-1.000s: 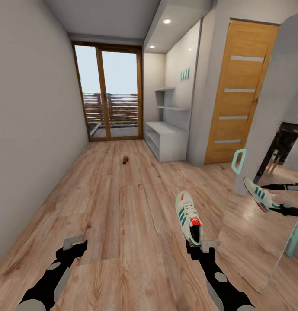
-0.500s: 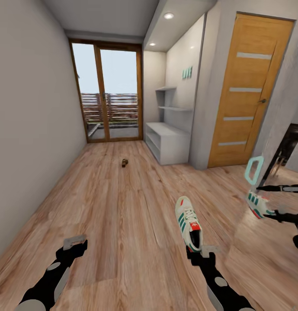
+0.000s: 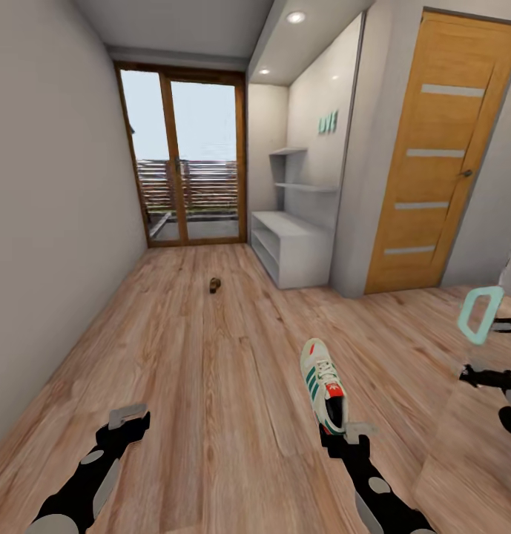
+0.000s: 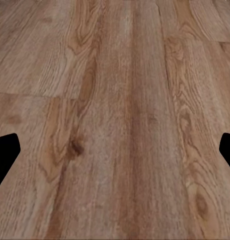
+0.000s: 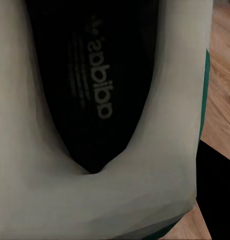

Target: Pick up the two gym shoes and the two sandals from the corridor floor and place them onto the hallstand (shoe rack) in the corridor, making sure they are on the rack and not on the floor. Arrange them so the two gym shoes are next to each other and the two sandals are next to each other.

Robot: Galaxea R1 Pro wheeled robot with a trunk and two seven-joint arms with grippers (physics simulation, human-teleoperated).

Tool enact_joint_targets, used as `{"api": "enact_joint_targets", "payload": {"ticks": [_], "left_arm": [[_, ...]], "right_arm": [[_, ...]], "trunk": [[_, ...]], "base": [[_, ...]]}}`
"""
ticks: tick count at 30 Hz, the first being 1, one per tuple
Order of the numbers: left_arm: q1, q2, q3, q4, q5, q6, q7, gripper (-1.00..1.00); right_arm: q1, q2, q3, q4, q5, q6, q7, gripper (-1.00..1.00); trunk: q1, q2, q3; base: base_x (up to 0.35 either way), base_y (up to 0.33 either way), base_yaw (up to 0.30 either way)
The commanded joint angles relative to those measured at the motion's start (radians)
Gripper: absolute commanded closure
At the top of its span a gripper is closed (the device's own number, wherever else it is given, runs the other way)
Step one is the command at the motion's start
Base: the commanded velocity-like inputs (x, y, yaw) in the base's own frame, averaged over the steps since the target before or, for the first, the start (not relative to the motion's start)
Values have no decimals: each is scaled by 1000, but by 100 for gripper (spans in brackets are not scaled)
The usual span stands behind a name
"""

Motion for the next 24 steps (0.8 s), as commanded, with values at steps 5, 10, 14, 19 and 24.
{"api": "enact_joint_targets", "payload": {"ticks": [5, 10, 14, 19, 24], "left_arm": [[-1, 0, 1, 1, 0, -3, 0, -100], [-1, 0, 1, 1, 0, -3, 0, -100], [-1, -1, 1, 1, 0, -3, 0, -100], [-1, -1, 1, 1, 0, -3, 0, -100], [-1, -1, 1, 1, 0, -3, 0, -100]], "right_arm": [[-1, 0, 0, 1, 0, -3, -1, 100], [-1, 0, 0, 1, 6, -3, -1, 100], [-1, 0, 0, 2, 7, -3, -1, 100], [-1, -1, 0, 2, 5, -3, -1, 100], [-1, -1, 0, 2, 5, -3, -1, 100]], "trunk": [[0, 0, -1], [0, 0, -1], [0, 0, -1], [0, 0, -1], [0, 0, -1]], "base": [[342, 108, 0], [342, 108, 0], [342, 108, 0], [342, 108, 0], [342, 108, 0]]}}
